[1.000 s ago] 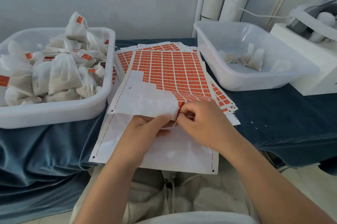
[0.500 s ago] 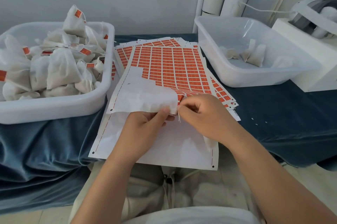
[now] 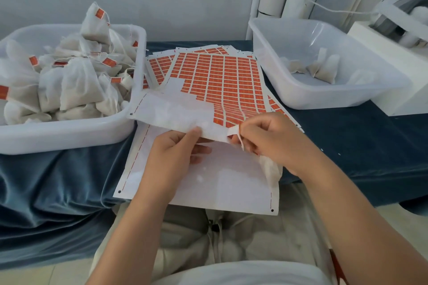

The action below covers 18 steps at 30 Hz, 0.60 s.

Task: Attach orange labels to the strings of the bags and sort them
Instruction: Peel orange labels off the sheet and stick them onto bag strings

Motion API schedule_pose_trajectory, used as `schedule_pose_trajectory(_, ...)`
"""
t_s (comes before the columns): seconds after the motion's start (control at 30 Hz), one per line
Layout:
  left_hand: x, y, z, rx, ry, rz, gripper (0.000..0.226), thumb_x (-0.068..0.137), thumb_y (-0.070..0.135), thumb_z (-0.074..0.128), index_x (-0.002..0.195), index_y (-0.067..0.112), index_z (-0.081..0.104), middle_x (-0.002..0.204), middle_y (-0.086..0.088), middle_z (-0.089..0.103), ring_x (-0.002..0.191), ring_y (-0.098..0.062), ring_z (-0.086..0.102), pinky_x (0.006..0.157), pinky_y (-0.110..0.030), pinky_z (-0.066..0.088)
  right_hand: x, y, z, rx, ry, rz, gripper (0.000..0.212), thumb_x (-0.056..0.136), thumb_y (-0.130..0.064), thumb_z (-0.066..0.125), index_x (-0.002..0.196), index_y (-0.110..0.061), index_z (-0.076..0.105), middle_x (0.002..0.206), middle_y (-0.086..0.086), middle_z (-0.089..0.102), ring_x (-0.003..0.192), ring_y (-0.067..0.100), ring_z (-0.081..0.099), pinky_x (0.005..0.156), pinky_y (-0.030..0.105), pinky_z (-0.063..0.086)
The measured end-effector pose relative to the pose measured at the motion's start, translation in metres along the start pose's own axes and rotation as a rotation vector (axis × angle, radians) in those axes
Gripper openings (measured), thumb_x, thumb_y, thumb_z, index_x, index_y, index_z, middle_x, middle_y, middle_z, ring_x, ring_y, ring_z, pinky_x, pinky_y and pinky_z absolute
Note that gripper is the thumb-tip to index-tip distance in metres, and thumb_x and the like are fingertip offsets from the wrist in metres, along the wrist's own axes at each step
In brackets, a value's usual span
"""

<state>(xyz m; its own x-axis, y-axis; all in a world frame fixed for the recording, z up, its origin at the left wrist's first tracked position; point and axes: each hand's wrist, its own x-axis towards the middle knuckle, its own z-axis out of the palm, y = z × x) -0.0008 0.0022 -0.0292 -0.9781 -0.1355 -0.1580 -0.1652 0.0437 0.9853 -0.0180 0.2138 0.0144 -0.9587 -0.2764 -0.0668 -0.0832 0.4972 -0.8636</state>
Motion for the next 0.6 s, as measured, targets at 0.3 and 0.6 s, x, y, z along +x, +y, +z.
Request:
schedule_pose_trajectory(0.3, 0.002, 0.002, -0.012, 0.296, -0.378, -0.085, 0.041, 0.108, 0.041, 0.053, 0.085, 0.028, 0.084, 0.091, 0.004, 0.082, 0.069, -0.01, 0.073, 0.064, -0.017, 0.054, 0.004, 0.001, 0.011, -0.049, 0.125, 0.045, 0.06, 0.1, -0.063, 0.053, 0.062, -0.017, 0.058, 0.06, -0.008, 0.064, 0.057, 0.004, 0.062, 0.072, 0.03, 0.053)
schedule_pose_trajectory(0.6, 0.007, -0.001, -0.009, -0.034, -0.202, -0.087, 0.025, 0.105, 0.041, 0.062, 0.114, 0.022, 0.076, 0.104, 0.002, 0.082, 0.095, -0.018, 0.08, 0.07, -0.028, 0.06, 0.011, 0.009, 0.045, -0.268, 0.252, -0.072, 0.058, 0.09, -0.078, 0.051, 0.062, -0.028, 0.061, 0.065, -0.017, 0.063, 0.068, 0.0, 0.062, 0.06, 0.021, 0.038)
